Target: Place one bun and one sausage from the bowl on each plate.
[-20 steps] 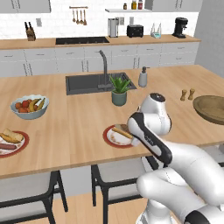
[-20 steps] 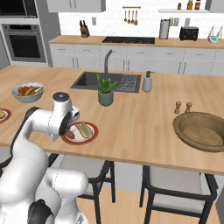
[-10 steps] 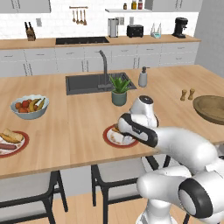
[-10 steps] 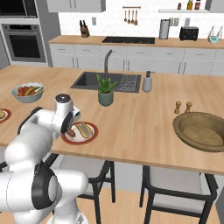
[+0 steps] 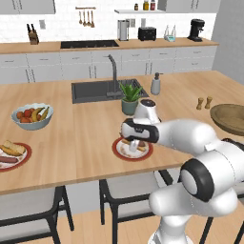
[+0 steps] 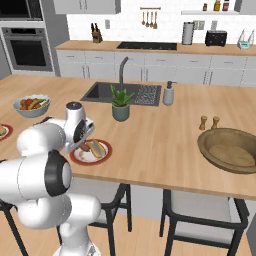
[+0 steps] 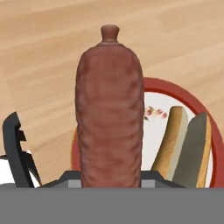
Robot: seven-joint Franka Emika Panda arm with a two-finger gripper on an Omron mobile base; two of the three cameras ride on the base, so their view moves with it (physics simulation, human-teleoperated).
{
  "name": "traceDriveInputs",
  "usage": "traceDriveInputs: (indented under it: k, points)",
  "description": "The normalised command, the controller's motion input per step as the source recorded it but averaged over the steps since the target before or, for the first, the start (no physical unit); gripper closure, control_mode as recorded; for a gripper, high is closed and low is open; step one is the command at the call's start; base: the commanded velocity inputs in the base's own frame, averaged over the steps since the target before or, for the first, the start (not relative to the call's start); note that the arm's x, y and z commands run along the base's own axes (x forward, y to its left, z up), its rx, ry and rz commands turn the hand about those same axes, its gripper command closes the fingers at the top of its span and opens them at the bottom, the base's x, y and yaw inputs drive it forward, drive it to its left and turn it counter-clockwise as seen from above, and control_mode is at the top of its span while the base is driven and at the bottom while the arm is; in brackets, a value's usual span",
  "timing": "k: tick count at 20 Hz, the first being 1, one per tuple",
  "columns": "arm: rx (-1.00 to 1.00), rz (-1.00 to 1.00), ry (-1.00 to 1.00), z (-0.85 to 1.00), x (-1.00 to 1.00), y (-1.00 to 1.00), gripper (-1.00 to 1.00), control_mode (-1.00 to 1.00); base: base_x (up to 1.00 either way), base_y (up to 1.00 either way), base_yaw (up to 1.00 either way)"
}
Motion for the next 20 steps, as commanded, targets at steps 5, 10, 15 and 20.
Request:
traceDriveInputs:
  k: [5,10,15,20]
  points:
    - [-0.14,0.0,0.0,-0.23,0.06,0.03,1.0,-1.0,0.0,0.0,0.0]
    - [-0.02,0.0,0.0,-0.12,0.02,0.0,1.0,-1.0,0.0,0.0,0.0]
    - [0.0,0.0,0.0,-0.1,0.0,0.0,1.0,-1.0,0.0,0.0,0.0]
    - [0.0,0.0,0.0,-0.05,0.01,0.0,1.0,-1.0,0.0,0.0,0.0]
